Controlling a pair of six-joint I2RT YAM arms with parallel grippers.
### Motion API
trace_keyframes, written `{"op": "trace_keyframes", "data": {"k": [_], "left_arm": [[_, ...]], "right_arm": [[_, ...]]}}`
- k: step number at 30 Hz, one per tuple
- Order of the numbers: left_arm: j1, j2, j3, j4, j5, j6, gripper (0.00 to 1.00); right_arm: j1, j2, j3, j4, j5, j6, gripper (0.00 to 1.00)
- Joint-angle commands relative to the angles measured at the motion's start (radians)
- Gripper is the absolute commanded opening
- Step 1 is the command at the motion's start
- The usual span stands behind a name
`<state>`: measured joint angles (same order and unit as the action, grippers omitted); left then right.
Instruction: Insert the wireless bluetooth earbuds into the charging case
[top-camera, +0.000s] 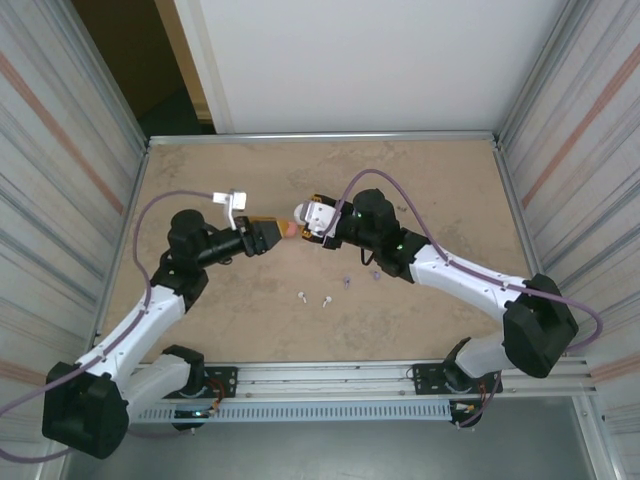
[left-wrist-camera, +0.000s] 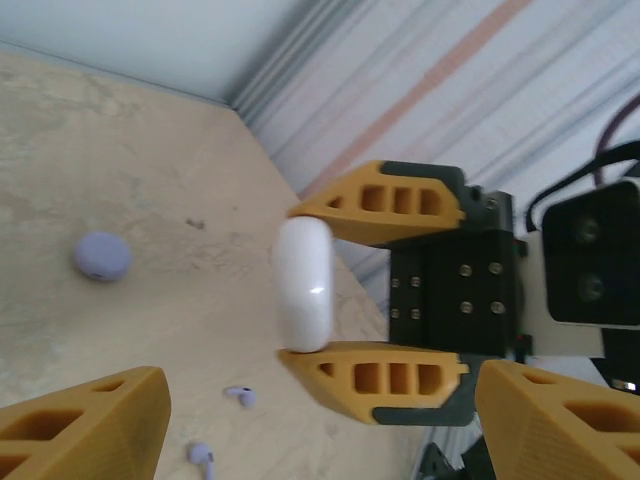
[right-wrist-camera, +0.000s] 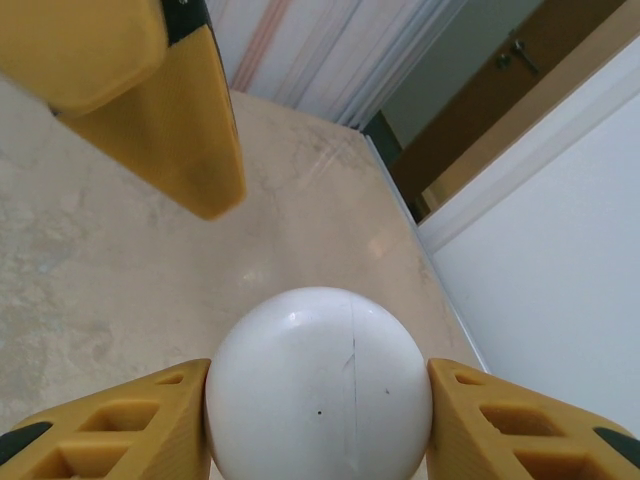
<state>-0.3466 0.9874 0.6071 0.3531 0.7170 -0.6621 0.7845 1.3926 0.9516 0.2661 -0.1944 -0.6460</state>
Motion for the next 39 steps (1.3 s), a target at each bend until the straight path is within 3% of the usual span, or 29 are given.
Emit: {"op": "trace_keyframes", "data": {"k": [1, 7, 15, 39], "left_arm": [[-0.035, 0.024, 0.050, 0.060, 0.011, 0.013, 0.77], [-0.067, 0.074, 0.070, 0.073, 0.018, 0.027, 0.66], [-0.080, 0.113, 0.076, 0.103, 0.015, 0.024, 0.63], [-0.104, 0.199, 0.098, 0.169, 0.018, -0.006, 0.40]], "right_arm": [[-0.006, -0.046, -0.011, 0.054, -0.013, 0.052, 0.50], [-0.007, -0.061, -0.017, 0.058, -0.019, 0.065, 0.50], [-0.004, -0.066, -0.017, 0.053, -0.028, 0.067, 0.50], [0.008, -0.056, -0.012, 0.041, -0.038, 0.059, 0.50]]}}
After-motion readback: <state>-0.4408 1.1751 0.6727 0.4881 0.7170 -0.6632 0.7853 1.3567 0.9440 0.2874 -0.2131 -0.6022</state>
